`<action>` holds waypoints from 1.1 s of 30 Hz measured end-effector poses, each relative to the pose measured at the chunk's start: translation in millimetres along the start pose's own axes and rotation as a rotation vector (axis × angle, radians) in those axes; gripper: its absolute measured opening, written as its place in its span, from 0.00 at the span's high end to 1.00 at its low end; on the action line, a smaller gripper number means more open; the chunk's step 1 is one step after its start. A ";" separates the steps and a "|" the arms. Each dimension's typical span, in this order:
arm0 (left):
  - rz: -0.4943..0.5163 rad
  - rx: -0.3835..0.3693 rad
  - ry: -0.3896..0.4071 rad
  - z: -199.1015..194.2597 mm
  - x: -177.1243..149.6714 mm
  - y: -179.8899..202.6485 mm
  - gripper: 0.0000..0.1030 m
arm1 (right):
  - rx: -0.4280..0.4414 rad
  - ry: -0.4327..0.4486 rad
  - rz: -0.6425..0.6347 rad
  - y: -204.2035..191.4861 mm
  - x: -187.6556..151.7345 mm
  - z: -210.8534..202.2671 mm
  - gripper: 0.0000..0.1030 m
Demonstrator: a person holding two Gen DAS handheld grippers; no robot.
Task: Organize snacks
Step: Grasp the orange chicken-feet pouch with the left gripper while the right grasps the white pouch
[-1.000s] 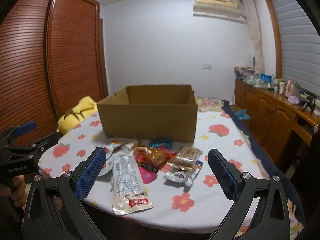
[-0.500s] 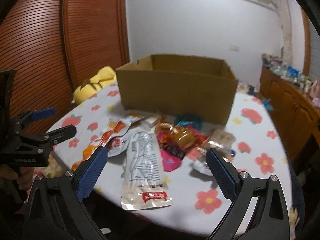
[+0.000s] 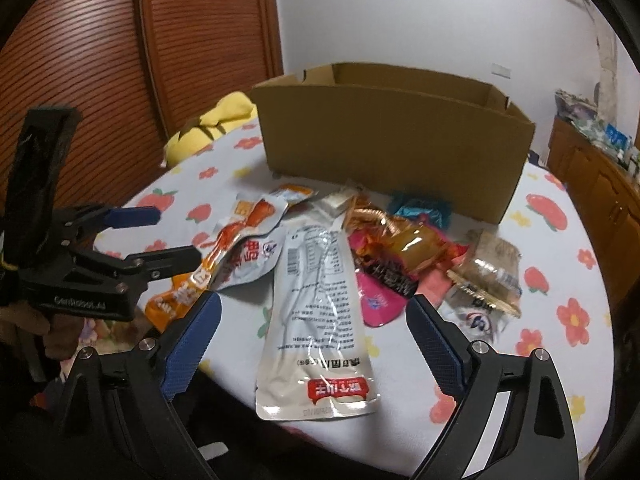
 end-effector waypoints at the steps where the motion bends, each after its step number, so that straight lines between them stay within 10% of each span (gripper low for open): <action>1: -0.005 -0.010 -0.007 2.3 0.3 -0.1 0.13 | -0.001 -0.005 -0.005 -0.4 -0.8 1.5 0.07; 11: -0.068 -0.130 -0.096 32.7 1.0 -5.3 0.26 | 0.003 -0.028 -0.020 -3.0 -4.9 7.8 0.07; 33: -0.069 -0.125 -0.065 24.4 1.5 -23.5 0.52 | -0.019 -0.145 -0.086 -5.0 4.1 56.8 0.19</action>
Point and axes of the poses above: each gripper's, at about its wrist camera, not at the fingertips, and z roughly the way its jaws point, y to its right, x to its top, the point moved 1 cm from there along z, roughly the way its jaws point, and after that the axes turned 14 degrees about z, right-handed, at the moved point
